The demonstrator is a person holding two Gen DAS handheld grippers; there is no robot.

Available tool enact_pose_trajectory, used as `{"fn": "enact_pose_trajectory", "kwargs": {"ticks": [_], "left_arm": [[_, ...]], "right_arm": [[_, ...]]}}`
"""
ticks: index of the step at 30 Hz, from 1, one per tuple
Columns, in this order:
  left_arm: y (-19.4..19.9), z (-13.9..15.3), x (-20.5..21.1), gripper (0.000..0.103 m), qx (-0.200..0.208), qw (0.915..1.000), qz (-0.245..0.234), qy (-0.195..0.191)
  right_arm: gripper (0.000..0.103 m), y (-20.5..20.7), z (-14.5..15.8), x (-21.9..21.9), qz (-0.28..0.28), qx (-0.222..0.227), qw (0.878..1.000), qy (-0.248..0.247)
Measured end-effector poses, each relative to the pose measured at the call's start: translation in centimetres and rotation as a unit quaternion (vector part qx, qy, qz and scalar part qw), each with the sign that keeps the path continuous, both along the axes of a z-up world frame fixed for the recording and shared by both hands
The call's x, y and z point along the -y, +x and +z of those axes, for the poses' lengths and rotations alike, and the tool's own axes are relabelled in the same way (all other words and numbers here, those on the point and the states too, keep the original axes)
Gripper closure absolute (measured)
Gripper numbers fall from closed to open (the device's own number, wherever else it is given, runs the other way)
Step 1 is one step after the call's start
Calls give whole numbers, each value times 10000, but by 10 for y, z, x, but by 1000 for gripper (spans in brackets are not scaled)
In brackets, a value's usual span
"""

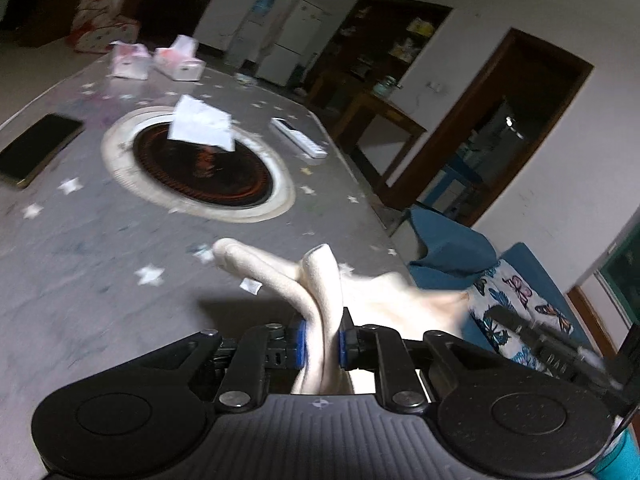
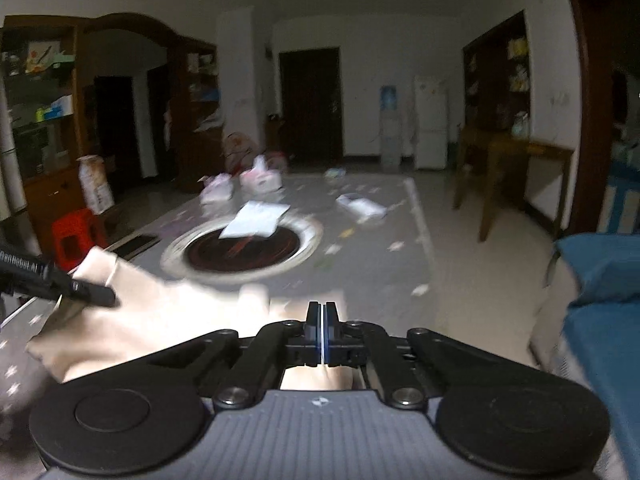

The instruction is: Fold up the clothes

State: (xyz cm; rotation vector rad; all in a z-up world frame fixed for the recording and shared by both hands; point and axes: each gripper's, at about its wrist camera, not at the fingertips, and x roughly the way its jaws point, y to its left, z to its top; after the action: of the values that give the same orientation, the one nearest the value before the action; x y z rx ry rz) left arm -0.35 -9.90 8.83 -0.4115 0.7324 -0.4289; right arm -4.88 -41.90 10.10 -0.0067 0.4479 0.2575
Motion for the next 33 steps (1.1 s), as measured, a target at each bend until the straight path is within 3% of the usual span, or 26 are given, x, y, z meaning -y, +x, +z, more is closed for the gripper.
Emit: {"fn": "enact_pose_trajectory", "kwargs": {"ticks": [4, 8, 10, 15, 19, 20, 23, 33], "left_arm": [[14, -7, 7, 87, -74, 9999, -19, 92], [19, -15, 4, 87, -171, 9996, 34, 217], [22, -19, 3, 87, -219, 9993, 60, 280], [28, -28, 0, 87, -339, 9984, 126, 437], [31, -34, -1, 87, -358, 9974, 127, 607], [31, -34, 0, 87, -352, 9971, 120, 656], [31, -31, 5, 87, -302, 9973, 66, 660], [37, 0, 41, 87, 154, 9980, -312, 532]], "right_arm": [[102, 19, 1, 14, -220, -101, 9997, 40], [94, 30, -27, 16, -151, -555, 9983, 115], [82, 33, -46, 15, -119, -789, 9967, 177], [67, 44, -84, 16, -190, -1226, 9911, 492], [68, 46, -99, 19, -305, -1345, 9872, 799], [82, 46, -99, 19, -287, -1340, 9869, 851], [94, 46, -95, 15, -157, -1310, 9880, 799], [96, 30, -29, 24, -331, -252, 9989, 213]]}}
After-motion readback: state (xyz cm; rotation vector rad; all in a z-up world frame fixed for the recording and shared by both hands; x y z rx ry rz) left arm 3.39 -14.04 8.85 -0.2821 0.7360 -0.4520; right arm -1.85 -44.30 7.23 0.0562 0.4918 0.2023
